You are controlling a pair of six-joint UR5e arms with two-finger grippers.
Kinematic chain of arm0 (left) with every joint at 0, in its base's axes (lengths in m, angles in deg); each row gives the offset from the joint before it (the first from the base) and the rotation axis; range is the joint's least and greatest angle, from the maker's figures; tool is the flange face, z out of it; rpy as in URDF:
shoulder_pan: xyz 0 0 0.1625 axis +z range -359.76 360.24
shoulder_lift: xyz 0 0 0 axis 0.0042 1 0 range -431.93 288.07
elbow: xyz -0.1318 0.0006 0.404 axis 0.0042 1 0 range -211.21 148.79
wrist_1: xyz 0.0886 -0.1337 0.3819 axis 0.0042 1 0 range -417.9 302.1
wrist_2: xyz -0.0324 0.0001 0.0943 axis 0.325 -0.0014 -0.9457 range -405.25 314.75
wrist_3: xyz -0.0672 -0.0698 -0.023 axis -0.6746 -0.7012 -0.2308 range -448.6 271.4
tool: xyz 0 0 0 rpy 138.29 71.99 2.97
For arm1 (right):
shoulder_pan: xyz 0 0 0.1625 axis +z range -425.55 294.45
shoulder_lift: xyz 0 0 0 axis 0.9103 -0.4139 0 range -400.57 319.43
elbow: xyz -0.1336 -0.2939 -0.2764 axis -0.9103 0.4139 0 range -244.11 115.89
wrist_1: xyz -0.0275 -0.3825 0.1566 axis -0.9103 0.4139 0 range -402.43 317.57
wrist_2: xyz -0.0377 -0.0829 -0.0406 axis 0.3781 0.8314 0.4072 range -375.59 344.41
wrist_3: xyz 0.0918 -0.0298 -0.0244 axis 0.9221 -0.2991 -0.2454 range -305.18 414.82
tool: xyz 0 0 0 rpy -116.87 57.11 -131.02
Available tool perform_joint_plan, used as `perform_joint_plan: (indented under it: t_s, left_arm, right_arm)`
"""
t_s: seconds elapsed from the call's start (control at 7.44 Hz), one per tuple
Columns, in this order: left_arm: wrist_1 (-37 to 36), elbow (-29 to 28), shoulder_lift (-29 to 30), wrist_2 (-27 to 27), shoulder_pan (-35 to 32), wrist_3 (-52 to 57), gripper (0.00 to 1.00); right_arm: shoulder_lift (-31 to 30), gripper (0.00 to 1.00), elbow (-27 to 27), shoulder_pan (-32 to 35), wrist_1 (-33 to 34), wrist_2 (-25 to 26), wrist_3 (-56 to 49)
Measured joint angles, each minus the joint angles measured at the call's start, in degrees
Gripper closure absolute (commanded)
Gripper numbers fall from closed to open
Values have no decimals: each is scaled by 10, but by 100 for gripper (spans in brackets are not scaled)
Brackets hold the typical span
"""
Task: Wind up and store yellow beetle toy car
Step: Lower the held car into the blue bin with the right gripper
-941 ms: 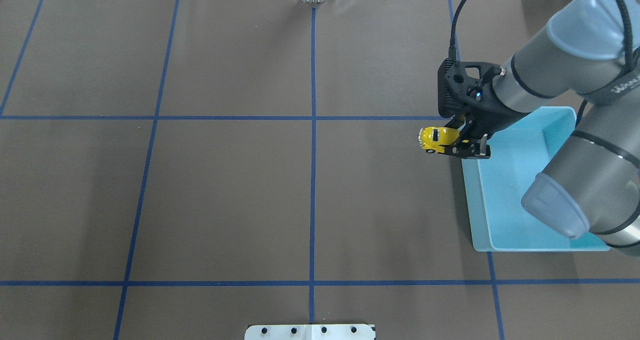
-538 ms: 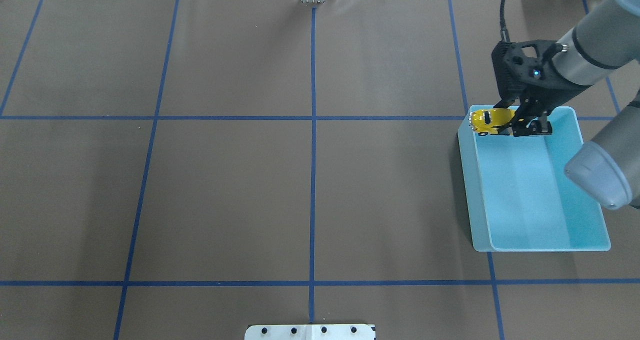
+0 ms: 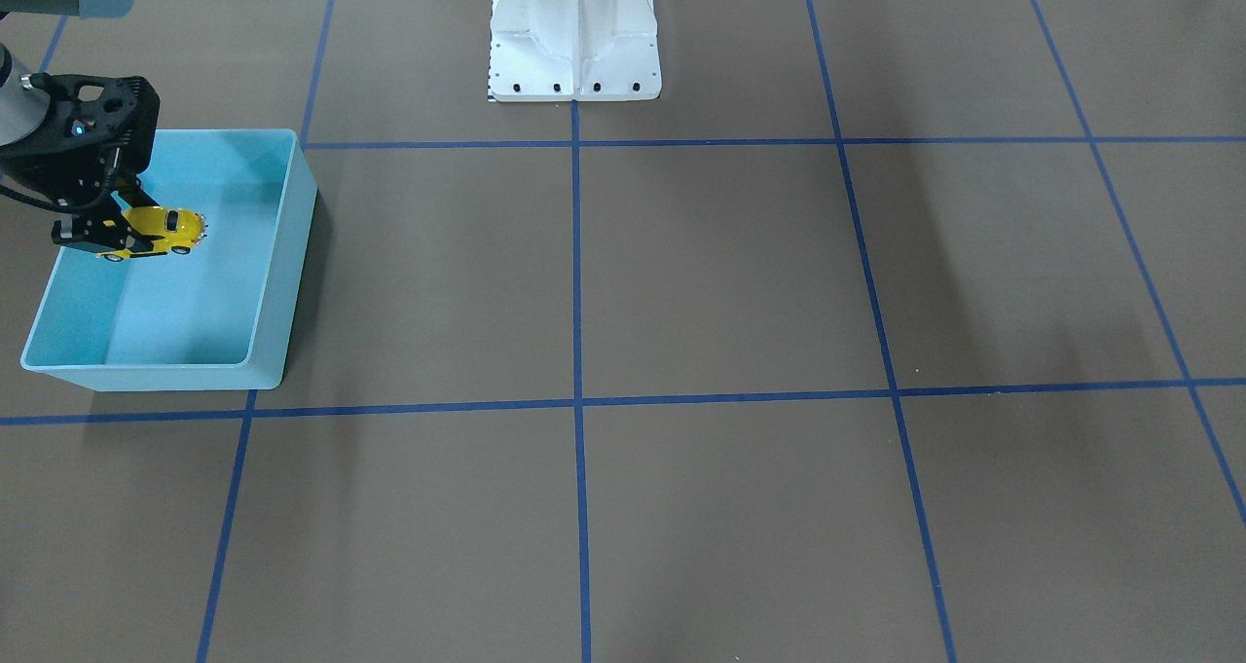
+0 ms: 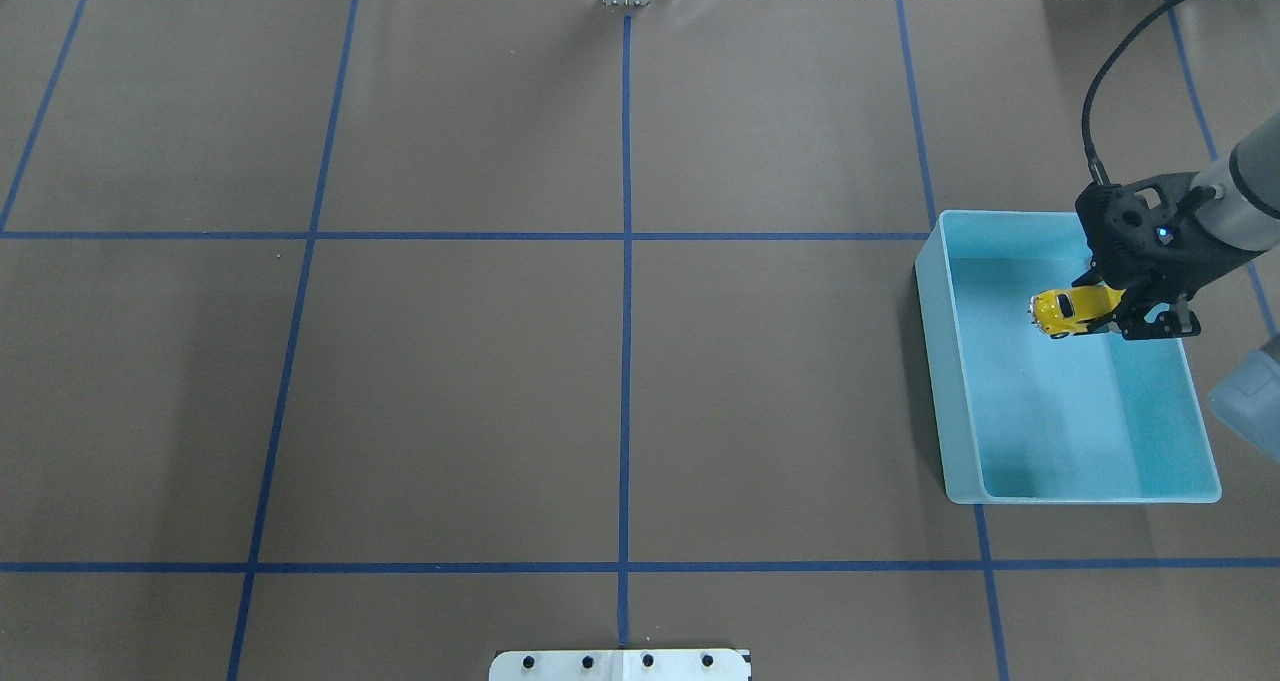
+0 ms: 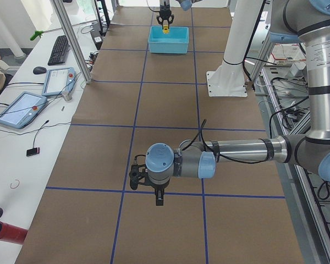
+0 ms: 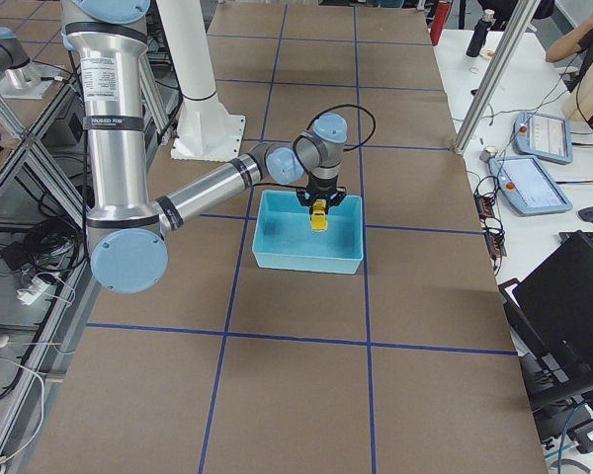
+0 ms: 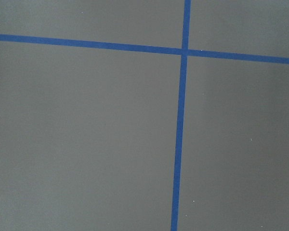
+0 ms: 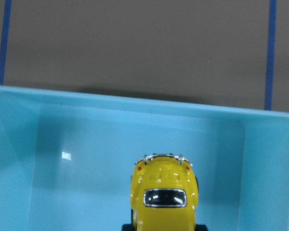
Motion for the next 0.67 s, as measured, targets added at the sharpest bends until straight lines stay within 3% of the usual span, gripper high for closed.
perform_joint_plan:
  t_s: [0.27,0.67]
  left_arm:
    - [0,0,0,0,0,0,0]
    - [0,0,0,0,0,0,0]
  right_arm:
    - [-11,100,40,-27,-74,6,48]
    - [-14,100,70,-60,-103,15,79]
